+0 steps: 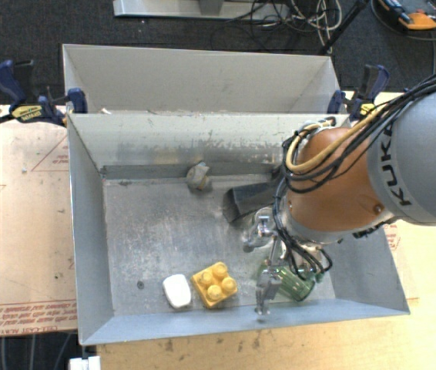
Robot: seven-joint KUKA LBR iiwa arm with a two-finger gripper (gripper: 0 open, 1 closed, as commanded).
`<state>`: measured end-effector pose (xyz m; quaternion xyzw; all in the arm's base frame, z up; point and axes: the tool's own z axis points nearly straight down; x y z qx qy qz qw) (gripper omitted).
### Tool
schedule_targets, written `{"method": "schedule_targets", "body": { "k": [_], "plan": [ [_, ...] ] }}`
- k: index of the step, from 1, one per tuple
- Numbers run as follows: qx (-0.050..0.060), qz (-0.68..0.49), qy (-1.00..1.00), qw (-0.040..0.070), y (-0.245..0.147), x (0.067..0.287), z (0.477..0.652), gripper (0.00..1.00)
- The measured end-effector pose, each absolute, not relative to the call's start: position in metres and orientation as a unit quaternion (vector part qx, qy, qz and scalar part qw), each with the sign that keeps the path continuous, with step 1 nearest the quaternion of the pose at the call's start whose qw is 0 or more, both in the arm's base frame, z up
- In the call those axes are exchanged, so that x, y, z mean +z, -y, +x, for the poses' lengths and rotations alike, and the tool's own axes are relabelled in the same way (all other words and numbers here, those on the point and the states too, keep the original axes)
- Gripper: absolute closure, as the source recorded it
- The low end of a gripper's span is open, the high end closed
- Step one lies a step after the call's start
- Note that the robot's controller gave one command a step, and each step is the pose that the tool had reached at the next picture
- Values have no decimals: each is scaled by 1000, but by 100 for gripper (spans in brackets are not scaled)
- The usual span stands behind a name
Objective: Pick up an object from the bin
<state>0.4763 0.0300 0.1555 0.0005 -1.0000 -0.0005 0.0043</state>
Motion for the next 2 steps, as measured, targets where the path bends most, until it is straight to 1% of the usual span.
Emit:
{"method": "schedule_targets", "body": {
  "k": [1,2],
  "plan": [
    [-1,0,1000,1,-30,159,478,100],
    [-1,-1,1000,1,-30,159,478,0]
  ]
}}
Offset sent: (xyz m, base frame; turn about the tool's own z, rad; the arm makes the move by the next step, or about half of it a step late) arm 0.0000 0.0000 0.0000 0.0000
